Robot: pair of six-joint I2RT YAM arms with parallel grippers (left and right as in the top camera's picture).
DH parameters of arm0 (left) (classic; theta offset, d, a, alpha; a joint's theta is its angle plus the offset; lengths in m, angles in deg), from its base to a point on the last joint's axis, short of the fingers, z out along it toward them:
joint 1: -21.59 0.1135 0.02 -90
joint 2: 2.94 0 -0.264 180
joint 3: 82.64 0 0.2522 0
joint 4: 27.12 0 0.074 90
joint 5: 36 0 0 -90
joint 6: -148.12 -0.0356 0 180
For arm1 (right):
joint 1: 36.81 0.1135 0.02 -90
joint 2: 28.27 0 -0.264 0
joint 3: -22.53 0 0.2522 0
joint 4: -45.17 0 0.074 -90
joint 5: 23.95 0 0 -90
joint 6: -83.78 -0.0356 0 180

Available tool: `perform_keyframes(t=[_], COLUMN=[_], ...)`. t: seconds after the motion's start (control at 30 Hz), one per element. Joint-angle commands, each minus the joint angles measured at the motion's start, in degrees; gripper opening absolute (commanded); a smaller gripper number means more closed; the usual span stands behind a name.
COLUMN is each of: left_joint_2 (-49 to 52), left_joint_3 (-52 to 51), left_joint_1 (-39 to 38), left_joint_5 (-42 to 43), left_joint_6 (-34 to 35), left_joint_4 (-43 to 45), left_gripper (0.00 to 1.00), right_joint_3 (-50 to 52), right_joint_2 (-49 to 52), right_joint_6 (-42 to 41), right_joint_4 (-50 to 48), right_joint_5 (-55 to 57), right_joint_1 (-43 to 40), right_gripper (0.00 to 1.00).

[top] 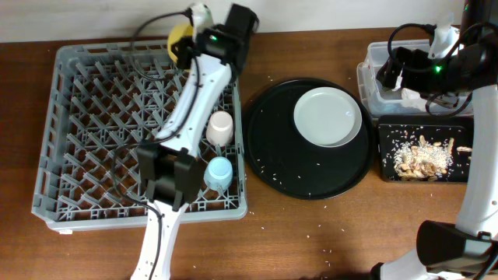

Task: Sort waste into correct bins and load items into the dishwasher rack

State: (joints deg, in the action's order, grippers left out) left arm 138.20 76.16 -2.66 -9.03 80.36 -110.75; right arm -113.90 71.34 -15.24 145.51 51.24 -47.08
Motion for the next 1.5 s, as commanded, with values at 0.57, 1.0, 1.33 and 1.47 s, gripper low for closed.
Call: perform_keyframes(t=[0.57, 1.0, 1.33, 1.47], left_joint_2=[-0.7, 0.0, 8.7, 9.9], left_joint_3=[-14.3, -11.0, -11.0, -11.0], left_joint_1=[-10.6, -11.2, -14.1, -14.9], left_joint_5=[9.3, 69.7, 69.5, 69.4], left_joint_6=[-6.1, -6.0, -3.4, -3.4], left_joint_4=[6.5, 9.2, 13.1, 13.9], left_gripper=[0.41, 0.81, 0.21, 0.01], right_joint_3=[-0.2, -0.2, -0.2, -0.2], right_joint_2=[0.5, 0.5, 0.5, 0.5], right_joint_6=[0.0, 0.0, 0.0, 0.0], right_joint_4=[0.0, 0.0, 0.0, 0.0], right_joint_5=[0.5, 0.5, 0.5, 0.5], right_joint_1=[-0.3, -0.3, -0.3, -0.3], right_gripper=[0.98, 0.98, 0.99, 0.98])
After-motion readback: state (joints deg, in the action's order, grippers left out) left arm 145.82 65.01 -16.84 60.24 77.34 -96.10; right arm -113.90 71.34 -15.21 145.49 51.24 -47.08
